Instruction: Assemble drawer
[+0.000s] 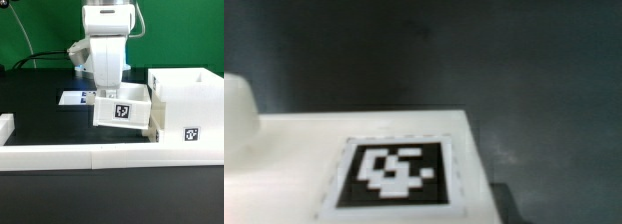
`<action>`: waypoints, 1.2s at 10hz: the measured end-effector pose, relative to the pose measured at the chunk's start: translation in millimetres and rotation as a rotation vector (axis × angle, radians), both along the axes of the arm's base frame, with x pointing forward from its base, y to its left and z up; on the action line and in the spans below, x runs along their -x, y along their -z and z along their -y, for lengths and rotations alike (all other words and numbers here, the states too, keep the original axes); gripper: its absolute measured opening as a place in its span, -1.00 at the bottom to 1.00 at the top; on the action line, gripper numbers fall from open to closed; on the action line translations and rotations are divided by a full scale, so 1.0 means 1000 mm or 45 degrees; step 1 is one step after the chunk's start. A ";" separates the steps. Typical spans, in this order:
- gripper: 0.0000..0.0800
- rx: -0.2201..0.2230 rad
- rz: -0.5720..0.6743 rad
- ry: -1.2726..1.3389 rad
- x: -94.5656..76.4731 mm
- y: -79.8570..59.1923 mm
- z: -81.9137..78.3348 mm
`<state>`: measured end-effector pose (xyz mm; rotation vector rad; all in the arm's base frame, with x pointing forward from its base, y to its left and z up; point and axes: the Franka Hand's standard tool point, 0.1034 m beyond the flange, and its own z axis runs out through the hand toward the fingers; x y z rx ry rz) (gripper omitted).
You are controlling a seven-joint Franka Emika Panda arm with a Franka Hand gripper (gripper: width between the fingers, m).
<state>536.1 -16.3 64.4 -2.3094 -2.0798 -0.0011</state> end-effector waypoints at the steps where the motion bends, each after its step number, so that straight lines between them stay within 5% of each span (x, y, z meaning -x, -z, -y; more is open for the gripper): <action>1: -0.89 0.000 -0.002 0.000 0.001 0.000 0.000; 12: -0.89 -0.004 0.050 -0.031 -0.001 0.002 -0.010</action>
Offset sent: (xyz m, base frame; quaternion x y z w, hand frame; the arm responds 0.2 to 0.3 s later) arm 0.0068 0.0077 0.0064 -0.0784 0.0169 -0.0166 0.9966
